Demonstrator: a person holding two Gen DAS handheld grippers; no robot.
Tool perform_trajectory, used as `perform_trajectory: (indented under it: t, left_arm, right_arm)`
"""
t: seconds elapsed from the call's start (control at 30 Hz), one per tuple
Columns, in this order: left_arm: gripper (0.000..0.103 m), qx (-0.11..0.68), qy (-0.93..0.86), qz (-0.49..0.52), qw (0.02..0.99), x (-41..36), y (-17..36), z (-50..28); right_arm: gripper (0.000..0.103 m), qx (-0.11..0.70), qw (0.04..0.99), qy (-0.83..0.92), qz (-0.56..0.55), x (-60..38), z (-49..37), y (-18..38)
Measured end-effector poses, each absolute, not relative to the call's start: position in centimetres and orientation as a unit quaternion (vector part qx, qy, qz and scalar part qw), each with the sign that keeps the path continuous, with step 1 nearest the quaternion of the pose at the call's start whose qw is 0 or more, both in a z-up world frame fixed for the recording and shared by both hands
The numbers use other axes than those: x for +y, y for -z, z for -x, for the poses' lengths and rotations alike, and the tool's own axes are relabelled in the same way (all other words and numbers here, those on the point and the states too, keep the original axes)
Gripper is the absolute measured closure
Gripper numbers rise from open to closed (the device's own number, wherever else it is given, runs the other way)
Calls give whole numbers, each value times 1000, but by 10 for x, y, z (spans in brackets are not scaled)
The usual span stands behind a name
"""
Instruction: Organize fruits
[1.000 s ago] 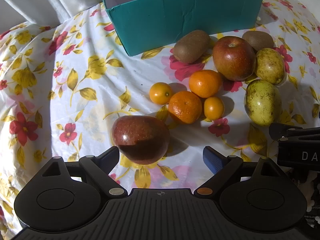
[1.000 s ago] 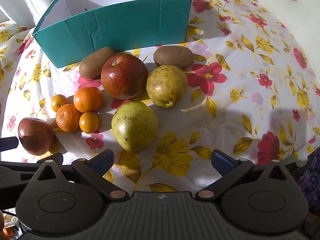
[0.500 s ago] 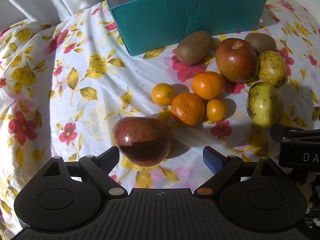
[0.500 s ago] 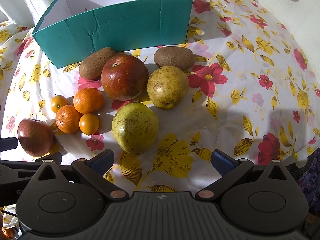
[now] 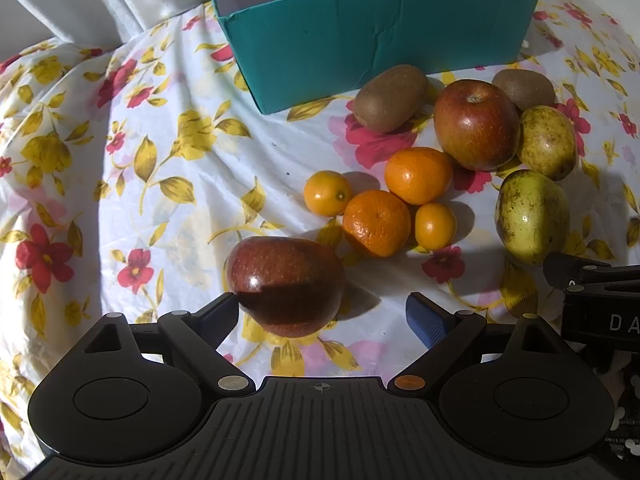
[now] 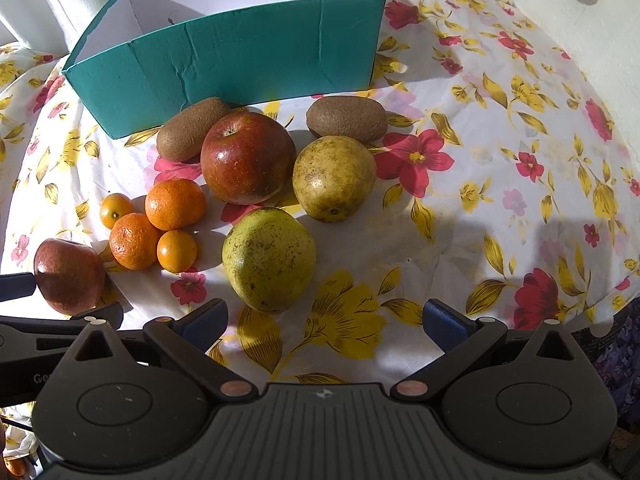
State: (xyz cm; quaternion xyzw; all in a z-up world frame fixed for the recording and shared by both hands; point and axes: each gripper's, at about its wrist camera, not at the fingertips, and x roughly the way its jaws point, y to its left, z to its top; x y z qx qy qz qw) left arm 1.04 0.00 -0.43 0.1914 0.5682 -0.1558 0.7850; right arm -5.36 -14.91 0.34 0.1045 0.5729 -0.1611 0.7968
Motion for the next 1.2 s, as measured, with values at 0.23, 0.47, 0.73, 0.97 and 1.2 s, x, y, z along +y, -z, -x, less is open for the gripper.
perform_trajectory:
  t: [0.23,0.47,0.73,0.97,1.2]
  left_arm:
    - [9,568,155,-190,786,0,4,-11]
    - [9,568,155,-190,786,0,4,-10]
    - [9,568,155,-191,786,0,4,-10]
    - [9,568,156,-190,785,0,3,-10]
    - [9,568,155,-189,785,-1,4,-8]
  right_arm:
    - [0,571,799,162,-100,-150,54,-4]
    - [0,570,799,162,-100,-151,54,-4]
    - [0,569,800,162,-100,-151,54,-5]
    - [0,569,800,162,-100,-152,55,-5]
    - [0,569,800,162,-100,-152,56,-5]
